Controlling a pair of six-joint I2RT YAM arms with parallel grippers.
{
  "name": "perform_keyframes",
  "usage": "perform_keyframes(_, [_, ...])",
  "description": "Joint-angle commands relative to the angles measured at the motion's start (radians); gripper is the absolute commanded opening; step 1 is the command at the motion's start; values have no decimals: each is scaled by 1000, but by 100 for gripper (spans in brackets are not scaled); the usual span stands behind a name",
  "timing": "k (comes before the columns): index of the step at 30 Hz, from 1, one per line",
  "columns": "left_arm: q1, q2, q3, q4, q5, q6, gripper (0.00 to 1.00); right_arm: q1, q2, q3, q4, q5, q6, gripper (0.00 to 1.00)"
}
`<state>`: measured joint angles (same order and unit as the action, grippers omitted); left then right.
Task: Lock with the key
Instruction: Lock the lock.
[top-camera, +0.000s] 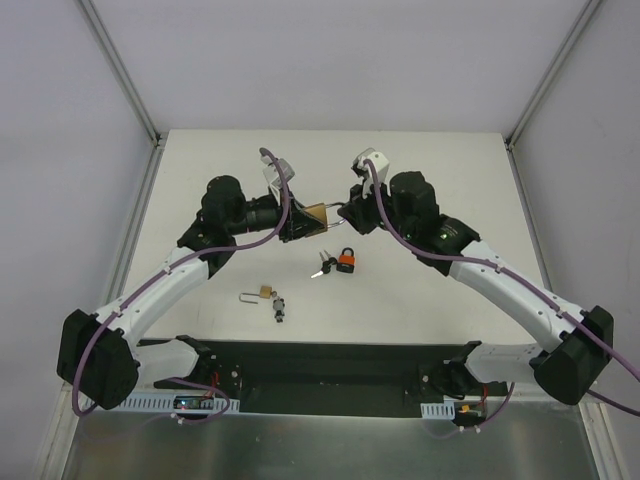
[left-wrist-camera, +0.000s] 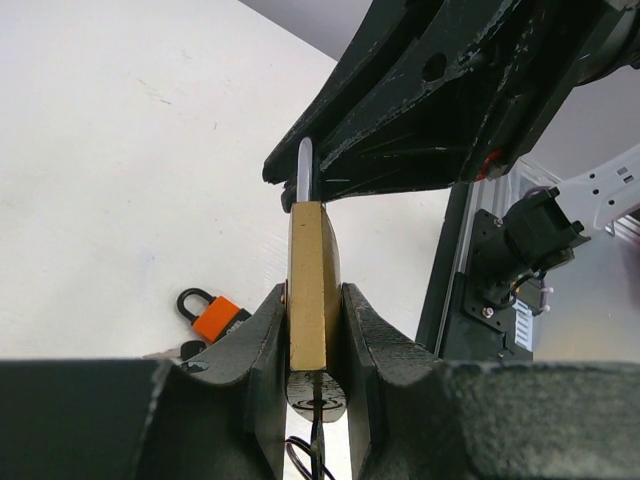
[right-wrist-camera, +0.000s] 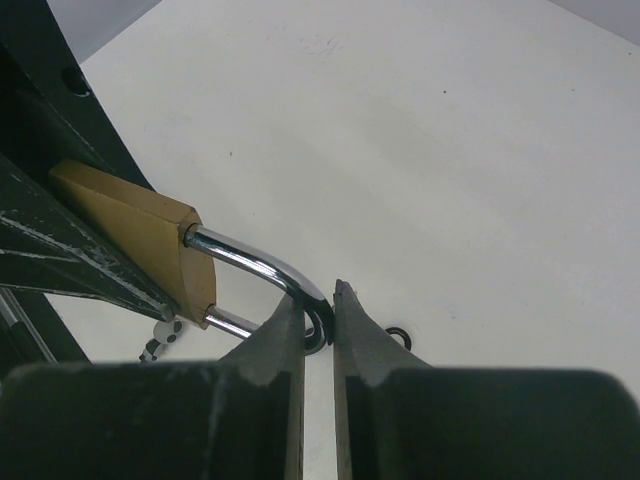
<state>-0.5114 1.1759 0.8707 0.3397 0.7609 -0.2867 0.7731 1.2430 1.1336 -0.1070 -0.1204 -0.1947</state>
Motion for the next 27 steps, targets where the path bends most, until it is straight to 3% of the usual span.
perform_keyframes(1, [-61,47,70,355,46,46,0,201,50,81,265,-647,189,1])
perform_keyframes(11, [-64,85,77,403,83,-2,0,241,50,104,311,-654,225,1])
perform_keyframes(18, [-65,119,62,530,87,-71,0,272,75,107,458,-696,320,1])
perform_keyframes(27, [-68,142,57,584,124,-109,0,281,53,98,458,-653,299,1])
